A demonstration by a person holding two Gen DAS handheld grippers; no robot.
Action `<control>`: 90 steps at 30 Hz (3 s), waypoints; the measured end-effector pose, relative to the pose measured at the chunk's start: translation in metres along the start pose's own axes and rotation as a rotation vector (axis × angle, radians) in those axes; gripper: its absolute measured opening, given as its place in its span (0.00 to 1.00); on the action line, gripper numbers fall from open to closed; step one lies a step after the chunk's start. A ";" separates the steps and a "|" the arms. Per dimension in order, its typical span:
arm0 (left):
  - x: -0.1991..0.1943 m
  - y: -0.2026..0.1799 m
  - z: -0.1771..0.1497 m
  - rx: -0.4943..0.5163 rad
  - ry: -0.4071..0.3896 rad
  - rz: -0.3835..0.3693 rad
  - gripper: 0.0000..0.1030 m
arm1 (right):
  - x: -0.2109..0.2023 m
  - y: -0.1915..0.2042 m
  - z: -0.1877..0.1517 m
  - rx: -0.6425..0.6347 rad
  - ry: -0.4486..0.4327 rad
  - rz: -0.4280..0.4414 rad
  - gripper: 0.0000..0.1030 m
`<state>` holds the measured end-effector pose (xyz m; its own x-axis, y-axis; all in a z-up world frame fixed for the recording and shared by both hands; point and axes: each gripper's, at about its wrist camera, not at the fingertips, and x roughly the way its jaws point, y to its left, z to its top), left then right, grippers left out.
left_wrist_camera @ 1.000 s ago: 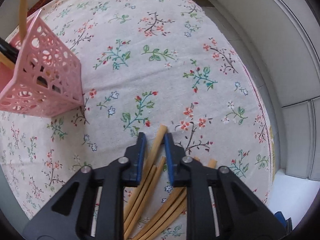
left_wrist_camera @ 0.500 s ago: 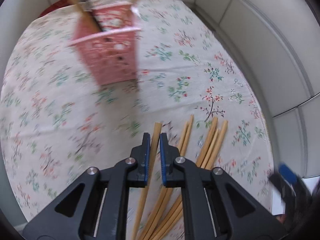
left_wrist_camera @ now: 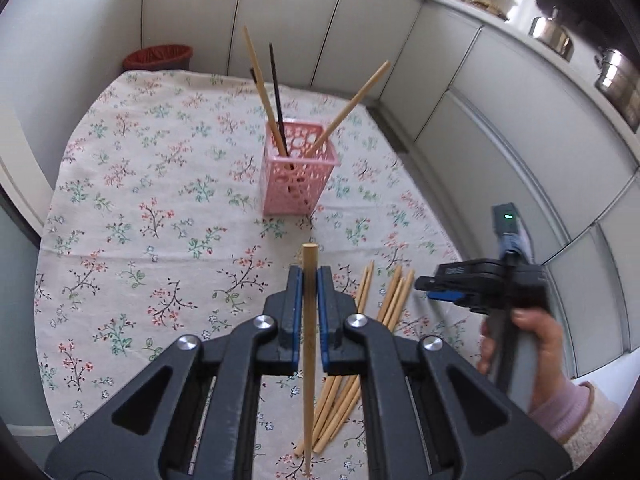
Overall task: Organize utensils
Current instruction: 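Lift the wooden chopstick with the left tool while the right tool grasps another, then insert both held wooden chopsticks into the pink holder and open both tools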
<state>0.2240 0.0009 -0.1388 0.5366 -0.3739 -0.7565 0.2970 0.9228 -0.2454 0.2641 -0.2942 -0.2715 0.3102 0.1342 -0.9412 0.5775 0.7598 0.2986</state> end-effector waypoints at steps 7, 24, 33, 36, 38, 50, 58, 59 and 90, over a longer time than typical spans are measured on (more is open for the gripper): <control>-0.013 0.001 -0.003 0.009 -0.033 -0.041 0.08 | 0.008 0.024 0.004 -0.006 0.001 -0.064 0.25; -0.037 0.004 -0.011 -0.017 -0.090 -0.028 0.08 | -0.022 0.015 -0.037 -0.112 -0.162 0.088 0.07; -0.060 -0.009 -0.015 -0.034 -0.136 -0.031 0.08 | -0.122 0.011 -0.104 -0.326 -0.413 0.268 0.07; -0.070 -0.016 -0.014 -0.020 -0.154 -0.031 0.08 | -0.144 0.014 -0.114 -0.371 -0.462 0.308 0.07; -0.077 -0.020 -0.012 -0.009 -0.173 -0.025 0.08 | -0.161 0.006 -0.118 -0.383 -0.475 0.331 0.07; -0.103 -0.043 0.026 0.060 -0.248 0.025 0.08 | -0.234 0.030 -0.101 -0.439 -0.576 0.375 0.07; -0.113 -0.048 0.081 0.059 -0.350 0.073 0.08 | -0.273 0.049 -0.054 -0.384 -0.637 0.424 0.07; -0.112 -0.048 0.091 0.055 -0.362 0.076 0.08 | -0.276 0.052 -0.049 -0.380 -0.645 0.430 0.07; -0.043 0.014 0.129 -0.052 -0.422 0.166 0.31 | -0.188 0.176 0.048 -0.375 -0.704 0.451 0.08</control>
<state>0.3073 0.0182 -0.0312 0.8519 -0.2153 -0.4775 0.1451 0.9729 -0.1798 0.3437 -0.2169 -0.0344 0.9066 0.1426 -0.3973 0.0455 0.9027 0.4278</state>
